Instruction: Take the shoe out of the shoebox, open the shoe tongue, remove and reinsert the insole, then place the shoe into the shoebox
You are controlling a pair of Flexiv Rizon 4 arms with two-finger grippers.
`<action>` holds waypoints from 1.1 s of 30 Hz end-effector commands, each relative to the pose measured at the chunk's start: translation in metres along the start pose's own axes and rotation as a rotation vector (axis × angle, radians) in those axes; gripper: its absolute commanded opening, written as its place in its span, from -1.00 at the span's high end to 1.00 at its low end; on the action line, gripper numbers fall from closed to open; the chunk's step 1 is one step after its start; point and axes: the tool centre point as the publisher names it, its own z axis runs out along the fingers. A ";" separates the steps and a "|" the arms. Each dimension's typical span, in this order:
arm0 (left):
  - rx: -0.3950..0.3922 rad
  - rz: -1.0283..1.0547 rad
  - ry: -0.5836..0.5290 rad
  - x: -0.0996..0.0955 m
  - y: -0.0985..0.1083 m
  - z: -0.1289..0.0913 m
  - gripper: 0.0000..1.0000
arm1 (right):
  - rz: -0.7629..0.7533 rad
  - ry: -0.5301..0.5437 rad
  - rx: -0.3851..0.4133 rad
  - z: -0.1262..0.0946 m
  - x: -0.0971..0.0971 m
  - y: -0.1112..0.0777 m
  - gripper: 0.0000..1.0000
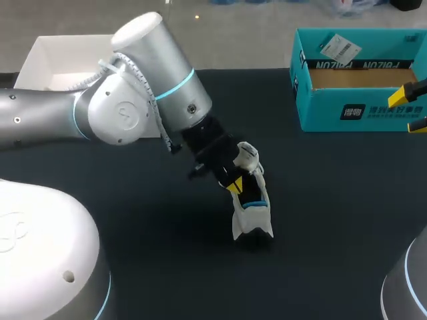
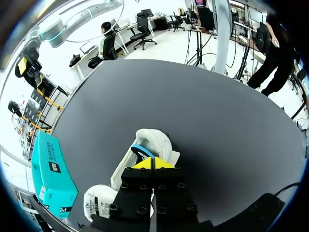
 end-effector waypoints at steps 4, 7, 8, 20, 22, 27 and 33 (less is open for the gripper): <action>0.144 0.093 0.095 -0.017 0.018 0.015 1.00 | 0.002 -0.003 0.001 0.000 0.000 0.000 -1.00; 0.173 0.121 0.165 -0.023 0.027 0.020 1.00 | 0.002 -0.003 0.001 0.000 0.000 0.000 -1.00; 0.177 0.127 0.169 -0.025 0.028 0.020 1.00 | 0.002 -0.003 0.001 0.000 0.000 0.000 -1.00; 0.226 0.215 0.284 -0.036 0.025 0.038 1.00 | 0.002 -0.003 0.001 0.000 0.000 0.000 -1.00; 0.234 0.218 0.293 -0.035 0.025 0.042 1.00 | 0.002 -0.003 0.001 0.000 0.000 0.000 -1.00; 0.256 0.217 0.310 -0.027 0.023 0.051 1.00 | 0.002 -0.003 0.001 0.000 0.000 0.000 -1.00; 0.293 0.205 0.314 -0.018 0.023 0.065 1.00 | 0.002 -0.003 0.001 0.000 0.000 0.000 -1.00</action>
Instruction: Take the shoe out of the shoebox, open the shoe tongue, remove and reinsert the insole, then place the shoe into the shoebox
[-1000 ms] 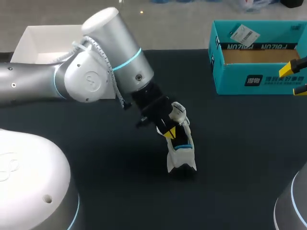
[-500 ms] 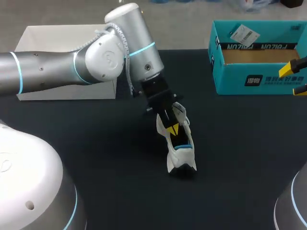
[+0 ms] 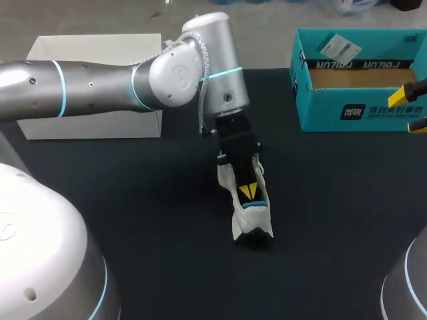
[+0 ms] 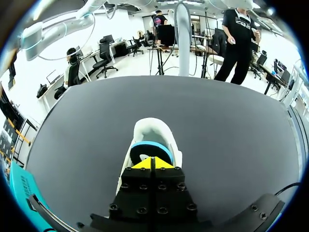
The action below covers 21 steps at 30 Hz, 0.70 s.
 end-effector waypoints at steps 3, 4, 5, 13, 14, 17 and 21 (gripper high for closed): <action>0.035 0.008 -0.009 0.000 0.005 0.015 1.00 | 0.002 -0.003 0.001 0.000 0.000 0.000 -1.00; 0.036 0.007 -0.009 0.000 0.005 0.018 1.00 | 0.002 -0.003 0.001 0.000 0.000 0.000 -1.00; 0.037 0.006 -0.009 0.000 0.005 0.020 1.00 | 0.002 -0.003 0.001 0.000 0.000 0.000 -1.00; 0.024 0.013 0.003 -0.001 -0.001 0.020 1.00 | 0.002 -0.003 0.001 0.000 0.000 0.000 -1.00; 0.017 0.016 -0.009 0.001 -0.003 0.014 1.00 | 0.002 -0.003 0.001 0.000 0.000 0.000 -1.00; 0.000 0.034 -0.035 0.006 -0.013 -0.001 1.00 | 0.002 -0.003 0.001 0.000 0.000 0.000 -1.00; 0.004 0.069 -0.021 0.008 -0.024 -0.008 1.00 | 0.002 -0.003 0.001 0.000 0.000 0.000 -1.00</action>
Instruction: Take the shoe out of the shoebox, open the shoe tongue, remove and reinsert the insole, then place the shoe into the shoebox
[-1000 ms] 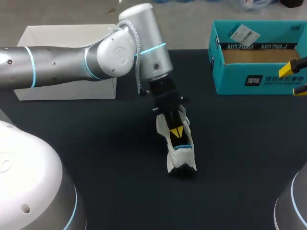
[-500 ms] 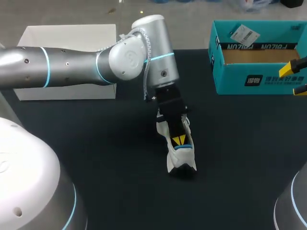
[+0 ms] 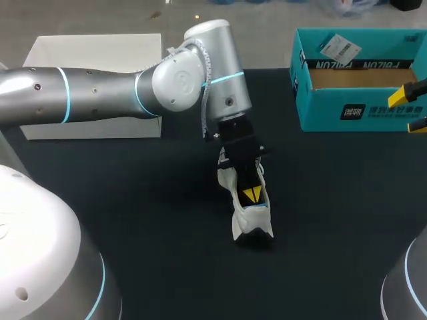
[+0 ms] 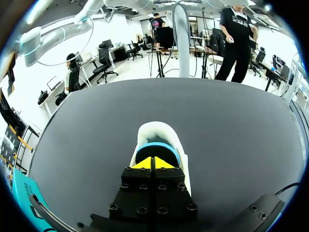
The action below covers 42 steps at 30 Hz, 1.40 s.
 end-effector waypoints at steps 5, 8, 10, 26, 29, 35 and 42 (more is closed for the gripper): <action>-0.013 0.024 0.046 0.009 -0.019 -0.004 1.00 | 0.002 -0.003 0.001 0.000 0.000 0.000 -1.00; 0.001 0.028 0.052 0.007 -0.016 0.001 1.00 | 0.002 -0.003 0.001 0.000 0.000 0.000 -1.00; 0.001 0.025 0.055 0.006 -0.013 0.004 1.00 | 0.002 -0.003 0.001 0.000 0.000 0.000 -1.00; 0.019 0.013 0.081 0.004 -0.005 0.022 1.00 | 0.002 -0.003 0.001 0.000 0.000 0.000 -1.00; 0.028 0.013 0.086 0.005 0.000 0.030 1.00 | 0.002 -0.003 0.001 0.000 0.000 0.000 -1.00; 0.019 0.001 0.088 0.008 0.017 0.048 1.00 | 0.002 -0.003 0.001 0.000 0.000 0.000 -1.00; -0.040 0.005 0.098 0.010 0.029 0.065 1.00 | 0.002 -0.003 0.001 0.000 0.000 0.000 -1.00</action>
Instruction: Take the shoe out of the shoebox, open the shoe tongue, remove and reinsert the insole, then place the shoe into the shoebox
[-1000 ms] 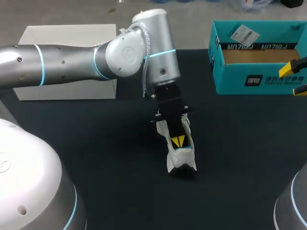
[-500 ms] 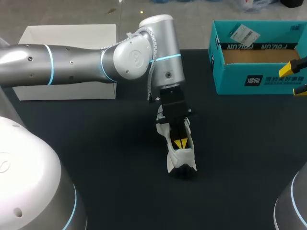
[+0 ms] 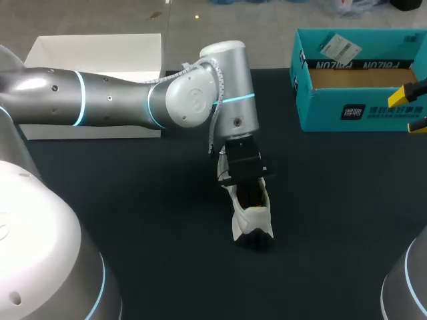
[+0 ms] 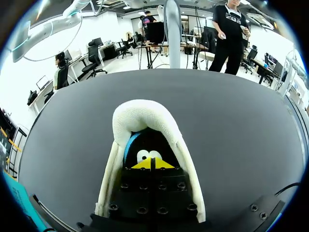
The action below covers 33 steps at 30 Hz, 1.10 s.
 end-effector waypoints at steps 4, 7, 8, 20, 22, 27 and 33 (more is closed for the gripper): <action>-0.049 -0.025 0.007 -0.004 0.007 0.014 1.00 | 0.002 -0.003 0.001 0.000 0.000 0.000 -1.00; -0.103 -0.025 0.014 -0.001 0.000 0.004 1.00 | 0.002 -0.003 0.001 0.000 0.000 0.000 -1.00; -0.134 -0.030 0.024 0.000 -0.003 -0.001 1.00 | 0.002 -0.003 0.001 0.000 0.000 0.000 -1.00; -0.330 -0.015 0.053 0.004 -0.032 -0.036 1.00 | 0.002 -0.003 0.001 0.000 0.000 0.000 -1.00; -0.343 -0.014 0.071 0.003 -0.030 -0.035 1.00 | 0.002 -0.003 0.001 0.000 0.000 0.000 -1.00; -0.368 -0.003 0.109 0.001 -0.015 -0.020 1.00 | 0.002 -0.003 0.001 0.000 0.000 0.000 -1.00; -0.419 0.005 0.100 -0.001 -0.001 -0.001 1.00 | 0.002 -0.003 0.001 0.000 0.000 0.000 -1.00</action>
